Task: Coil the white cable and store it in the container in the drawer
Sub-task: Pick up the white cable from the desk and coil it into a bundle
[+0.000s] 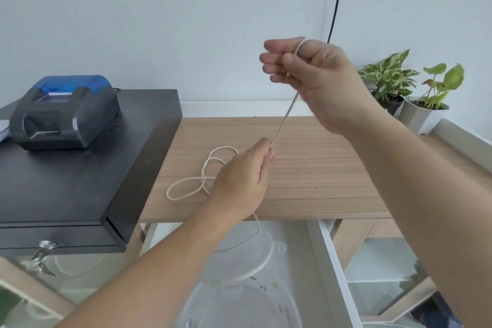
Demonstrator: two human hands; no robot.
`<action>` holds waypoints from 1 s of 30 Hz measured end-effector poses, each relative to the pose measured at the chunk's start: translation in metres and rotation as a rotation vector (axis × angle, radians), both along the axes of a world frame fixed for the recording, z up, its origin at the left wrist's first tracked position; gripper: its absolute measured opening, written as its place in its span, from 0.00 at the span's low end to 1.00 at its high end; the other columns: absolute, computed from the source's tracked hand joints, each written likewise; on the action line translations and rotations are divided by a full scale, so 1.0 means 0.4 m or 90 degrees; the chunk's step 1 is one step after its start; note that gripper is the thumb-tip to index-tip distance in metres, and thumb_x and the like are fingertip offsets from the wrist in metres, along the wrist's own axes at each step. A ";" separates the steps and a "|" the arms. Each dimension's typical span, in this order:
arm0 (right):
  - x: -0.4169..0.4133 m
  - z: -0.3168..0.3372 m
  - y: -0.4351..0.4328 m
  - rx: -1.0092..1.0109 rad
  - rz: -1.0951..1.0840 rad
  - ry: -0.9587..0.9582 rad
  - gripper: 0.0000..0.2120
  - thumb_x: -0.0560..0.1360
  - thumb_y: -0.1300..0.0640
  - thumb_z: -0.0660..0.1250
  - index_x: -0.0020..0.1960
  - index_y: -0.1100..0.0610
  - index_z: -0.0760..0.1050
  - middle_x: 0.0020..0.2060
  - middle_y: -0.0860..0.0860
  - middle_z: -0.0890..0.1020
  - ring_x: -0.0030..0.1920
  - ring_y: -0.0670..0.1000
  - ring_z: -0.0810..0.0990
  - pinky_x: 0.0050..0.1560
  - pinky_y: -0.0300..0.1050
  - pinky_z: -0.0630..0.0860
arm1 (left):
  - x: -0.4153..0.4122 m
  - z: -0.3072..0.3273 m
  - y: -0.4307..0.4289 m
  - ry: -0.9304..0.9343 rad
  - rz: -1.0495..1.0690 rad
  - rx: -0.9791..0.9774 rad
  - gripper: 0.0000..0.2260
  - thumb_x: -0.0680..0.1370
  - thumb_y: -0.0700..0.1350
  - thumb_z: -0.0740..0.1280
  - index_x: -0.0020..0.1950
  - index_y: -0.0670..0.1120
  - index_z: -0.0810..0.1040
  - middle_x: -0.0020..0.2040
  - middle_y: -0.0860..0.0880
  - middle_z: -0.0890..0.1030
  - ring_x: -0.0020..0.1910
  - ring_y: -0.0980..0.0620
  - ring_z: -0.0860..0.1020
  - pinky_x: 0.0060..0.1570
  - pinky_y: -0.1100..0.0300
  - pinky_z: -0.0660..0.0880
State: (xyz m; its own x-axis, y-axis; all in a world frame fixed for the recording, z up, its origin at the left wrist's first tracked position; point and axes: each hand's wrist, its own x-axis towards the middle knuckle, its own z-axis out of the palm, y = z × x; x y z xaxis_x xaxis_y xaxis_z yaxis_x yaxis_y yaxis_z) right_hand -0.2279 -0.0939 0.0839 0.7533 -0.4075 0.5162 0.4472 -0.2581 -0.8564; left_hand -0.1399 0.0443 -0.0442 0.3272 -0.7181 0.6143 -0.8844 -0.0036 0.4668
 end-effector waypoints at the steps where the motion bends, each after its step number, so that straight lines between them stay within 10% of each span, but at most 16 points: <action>1: 0.006 -0.006 -0.018 -0.147 -0.117 0.047 0.13 0.82 0.72 0.58 0.56 0.64 0.81 0.47 0.54 0.86 0.47 0.51 0.84 0.51 0.44 0.80 | -0.005 0.014 0.009 -0.036 0.020 0.017 0.09 0.84 0.46 0.55 0.50 0.48 0.73 0.30 0.61 0.69 0.30 0.55 0.71 0.32 0.57 0.67; 4: -0.005 -0.064 -0.046 -0.413 -0.218 0.268 0.12 0.82 0.67 0.60 0.51 0.61 0.83 0.41 0.53 0.84 0.41 0.52 0.80 0.48 0.49 0.78 | -0.003 0.089 0.027 -0.100 0.063 0.014 0.12 0.83 0.50 0.52 0.50 0.50 0.74 0.35 0.58 0.72 0.32 0.48 0.71 0.31 0.55 0.66; 13: -0.082 -0.198 0.072 0.062 0.101 0.157 0.23 0.83 0.43 0.52 0.36 0.56 0.64 0.29 0.50 0.56 0.31 0.52 0.53 0.33 0.49 0.52 | 0.091 0.189 -0.006 -0.081 -0.073 0.062 0.11 0.85 0.52 0.56 0.49 0.51 0.75 0.45 0.51 0.77 0.42 0.58 0.74 0.42 0.65 0.70; 24: -0.180 -0.224 0.149 0.012 0.119 0.484 0.18 0.86 0.53 0.57 0.42 0.60 0.75 0.25 0.47 0.62 0.25 0.49 0.58 0.22 0.36 0.58 | 0.146 0.155 -0.015 0.105 0.088 -0.035 0.14 0.86 0.48 0.55 0.44 0.45 0.71 0.27 0.54 0.63 0.24 0.58 0.64 0.24 0.66 0.62; 30: -0.203 -0.102 0.212 0.059 0.281 0.283 0.17 0.81 0.50 0.60 0.38 0.56 0.79 0.23 0.48 0.65 0.24 0.48 0.58 0.24 0.36 0.59 | 0.159 0.106 -0.027 0.097 0.120 0.056 0.12 0.84 0.47 0.55 0.43 0.49 0.71 0.27 0.59 0.73 0.25 0.58 0.69 0.28 0.62 0.67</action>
State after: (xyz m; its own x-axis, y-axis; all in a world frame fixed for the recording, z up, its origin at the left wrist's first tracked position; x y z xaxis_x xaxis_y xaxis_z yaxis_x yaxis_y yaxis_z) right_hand -0.3091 -0.0089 0.0432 0.9950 -0.0377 0.0925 0.0907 -0.0470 -0.9948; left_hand -0.0762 0.0333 -0.0017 0.5438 -0.6846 0.4854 -0.7840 -0.2081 0.5849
